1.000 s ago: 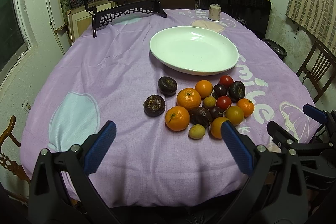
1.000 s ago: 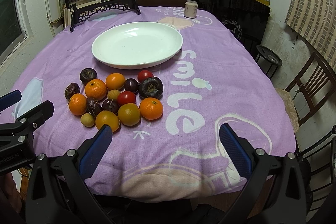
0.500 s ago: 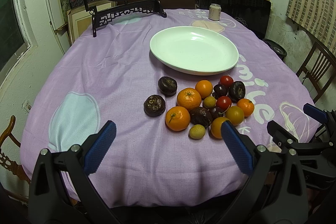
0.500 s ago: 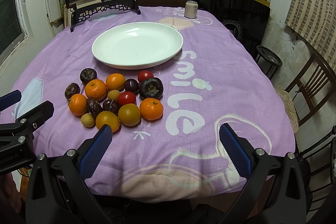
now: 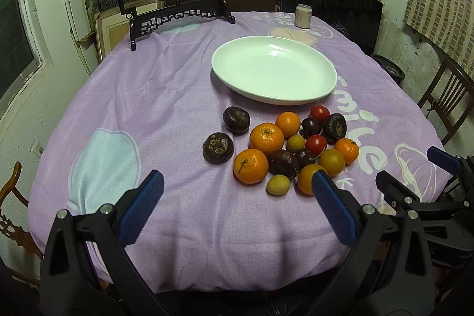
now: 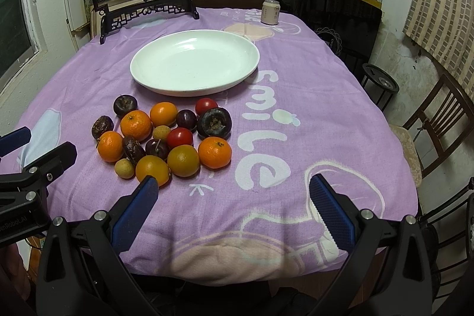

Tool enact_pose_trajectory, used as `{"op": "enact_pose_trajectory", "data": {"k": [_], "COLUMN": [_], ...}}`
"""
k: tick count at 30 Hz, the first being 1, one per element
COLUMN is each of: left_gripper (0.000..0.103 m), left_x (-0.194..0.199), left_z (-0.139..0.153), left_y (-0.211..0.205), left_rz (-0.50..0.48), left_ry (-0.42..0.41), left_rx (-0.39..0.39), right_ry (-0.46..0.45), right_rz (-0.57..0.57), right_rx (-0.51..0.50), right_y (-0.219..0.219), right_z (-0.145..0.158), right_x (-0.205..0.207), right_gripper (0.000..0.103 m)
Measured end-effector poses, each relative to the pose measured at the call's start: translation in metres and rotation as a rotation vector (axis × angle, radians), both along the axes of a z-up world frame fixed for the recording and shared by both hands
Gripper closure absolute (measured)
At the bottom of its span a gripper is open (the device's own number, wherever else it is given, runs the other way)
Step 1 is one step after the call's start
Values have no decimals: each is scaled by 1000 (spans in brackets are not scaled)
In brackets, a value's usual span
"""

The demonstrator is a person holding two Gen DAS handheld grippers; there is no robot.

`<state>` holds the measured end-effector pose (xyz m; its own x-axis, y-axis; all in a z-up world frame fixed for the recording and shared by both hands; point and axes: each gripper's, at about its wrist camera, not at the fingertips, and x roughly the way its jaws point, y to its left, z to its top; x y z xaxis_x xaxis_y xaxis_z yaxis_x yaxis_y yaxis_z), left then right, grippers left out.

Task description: Organize fruits

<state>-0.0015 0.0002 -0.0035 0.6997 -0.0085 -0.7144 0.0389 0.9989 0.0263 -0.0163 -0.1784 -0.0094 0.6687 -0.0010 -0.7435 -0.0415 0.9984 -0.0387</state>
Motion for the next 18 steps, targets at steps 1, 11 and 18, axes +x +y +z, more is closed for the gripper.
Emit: {"op": "enact_pose_trajectory", "data": {"k": [1,11,18], "left_gripper": [2,2,2], "left_x": [0,3,1], "left_z": [-1,-40,-54], "left_y": [0,34,62], "left_rz": [2,100,160], "left_ry": [1,86,131], "left_rx": [0,2,-24], "right_ry": [1,47,131], "right_rz": [0,190,299], "right_rx": [-1,73,208], "right_y": [0,24,39], "right_z": [0,-39,-56], "right_x": [0,13,24], "right_gripper": [1,1,45]}}
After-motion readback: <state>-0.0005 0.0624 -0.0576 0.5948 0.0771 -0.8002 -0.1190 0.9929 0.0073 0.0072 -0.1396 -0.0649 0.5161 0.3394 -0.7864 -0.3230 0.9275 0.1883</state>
